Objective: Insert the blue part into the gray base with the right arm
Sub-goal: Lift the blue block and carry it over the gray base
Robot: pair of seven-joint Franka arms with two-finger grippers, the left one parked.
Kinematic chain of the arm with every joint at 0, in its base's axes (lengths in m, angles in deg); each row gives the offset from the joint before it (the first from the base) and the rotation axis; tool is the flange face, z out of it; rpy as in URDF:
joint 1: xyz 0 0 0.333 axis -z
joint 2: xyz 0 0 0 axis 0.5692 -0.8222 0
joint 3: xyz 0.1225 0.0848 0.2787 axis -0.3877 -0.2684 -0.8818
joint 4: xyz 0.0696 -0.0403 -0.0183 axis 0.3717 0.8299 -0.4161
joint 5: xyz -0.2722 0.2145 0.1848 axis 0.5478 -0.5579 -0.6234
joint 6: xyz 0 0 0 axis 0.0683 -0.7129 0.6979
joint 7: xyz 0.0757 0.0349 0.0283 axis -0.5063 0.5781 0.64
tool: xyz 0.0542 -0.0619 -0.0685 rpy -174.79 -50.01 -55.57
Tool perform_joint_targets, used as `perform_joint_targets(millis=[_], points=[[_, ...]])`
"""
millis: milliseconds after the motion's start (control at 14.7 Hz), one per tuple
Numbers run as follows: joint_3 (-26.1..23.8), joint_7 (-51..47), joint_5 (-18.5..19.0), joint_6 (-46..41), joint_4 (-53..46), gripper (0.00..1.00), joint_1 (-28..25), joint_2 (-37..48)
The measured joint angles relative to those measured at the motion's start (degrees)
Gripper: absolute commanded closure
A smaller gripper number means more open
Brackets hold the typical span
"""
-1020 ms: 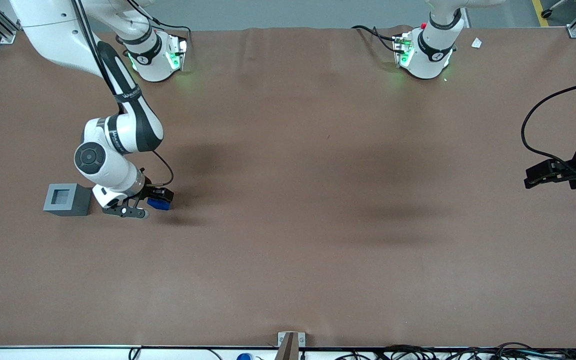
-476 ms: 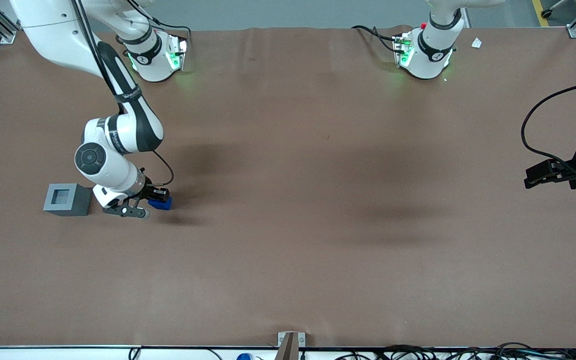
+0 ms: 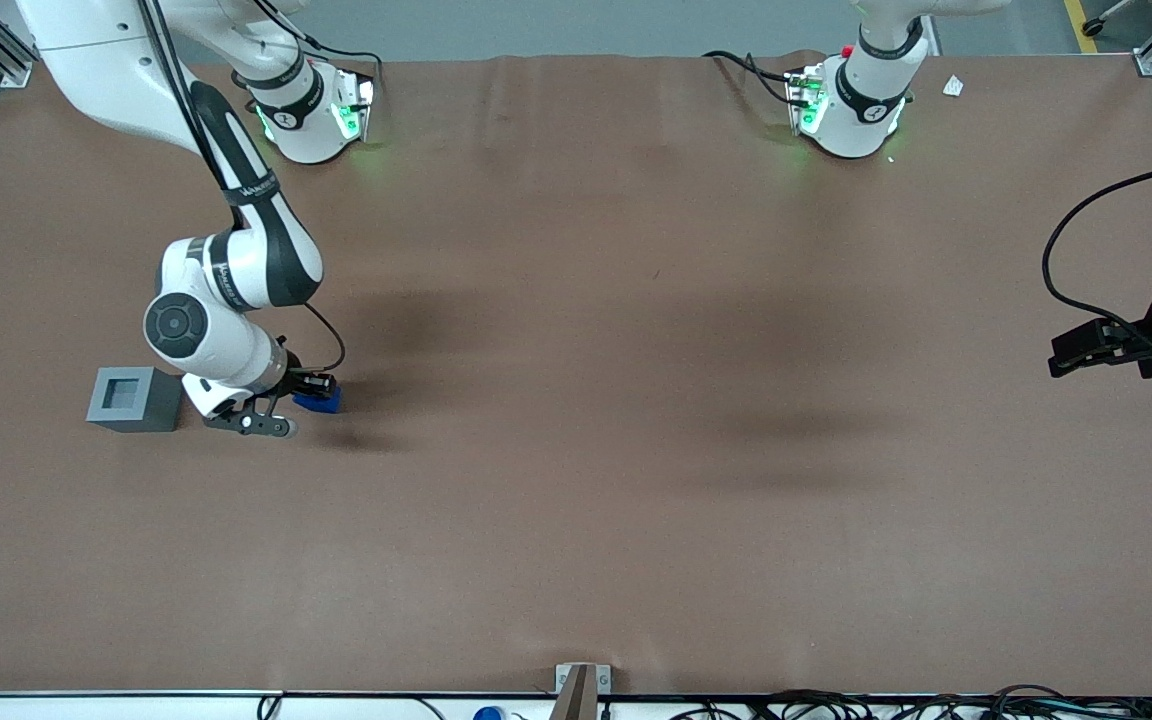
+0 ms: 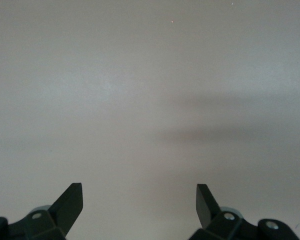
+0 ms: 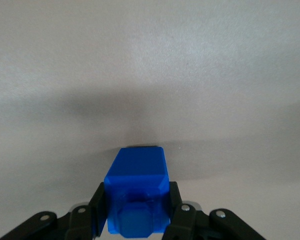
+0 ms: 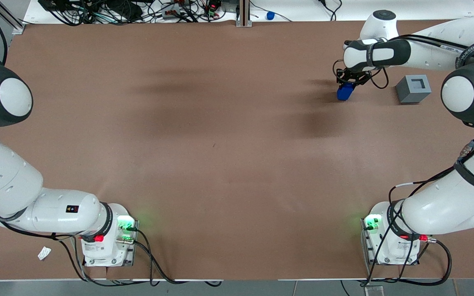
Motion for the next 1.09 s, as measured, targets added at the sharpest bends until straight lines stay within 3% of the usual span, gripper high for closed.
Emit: perform_joint_targets(millis=[476, 1088], points=[[0.9, 1.4, 0.1, -9.9, -6.4, 0.82, 3.8, 5.5], [1.3, 18.4, 0.2, -9.9, -6.4, 0.82, 16.6, 8.2]])
